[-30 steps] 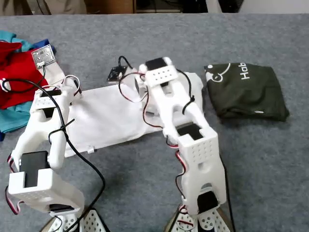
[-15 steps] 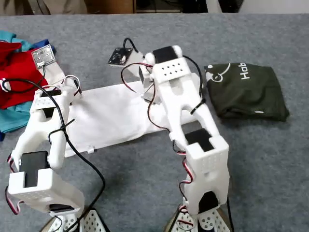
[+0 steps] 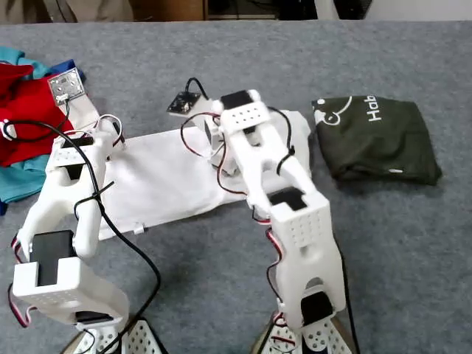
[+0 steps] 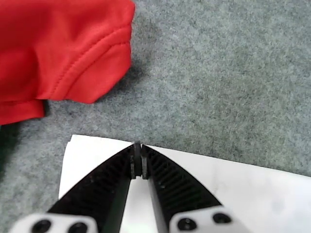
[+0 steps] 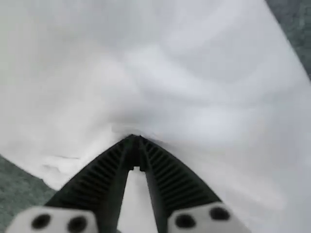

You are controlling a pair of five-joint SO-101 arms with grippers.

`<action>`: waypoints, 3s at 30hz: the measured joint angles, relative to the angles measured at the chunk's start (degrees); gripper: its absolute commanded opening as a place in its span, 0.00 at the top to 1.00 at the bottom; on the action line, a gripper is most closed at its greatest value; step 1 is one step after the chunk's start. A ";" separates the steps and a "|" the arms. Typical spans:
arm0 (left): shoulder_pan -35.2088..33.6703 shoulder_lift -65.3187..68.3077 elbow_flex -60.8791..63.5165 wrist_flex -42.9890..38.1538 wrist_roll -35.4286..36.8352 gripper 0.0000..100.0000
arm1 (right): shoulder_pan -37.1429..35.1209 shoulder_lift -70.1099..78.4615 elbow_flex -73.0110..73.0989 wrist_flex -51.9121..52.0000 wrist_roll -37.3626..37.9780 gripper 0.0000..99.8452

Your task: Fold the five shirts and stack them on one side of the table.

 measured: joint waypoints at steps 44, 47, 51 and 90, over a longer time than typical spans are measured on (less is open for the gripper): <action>-10.29 -1.76 -15.38 50.46 -9.23 0.83 | 30.68 16.26 -42.11 -11.87 -25.49 1.00; -10.55 -1.76 -14.68 50.37 -9.85 0.82 | 30.86 16.26 -42.11 -12.04 -25.41 1.00; -10.55 -1.76 -13.01 47.12 -9.85 0.80 | 30.77 16.26 -42.11 -12.04 -24.70 1.00; -4.13 20.75 -32.70 51.16 -10.02 0.98 | 37.54 17.14 -58.02 -4.75 -24.53 1.00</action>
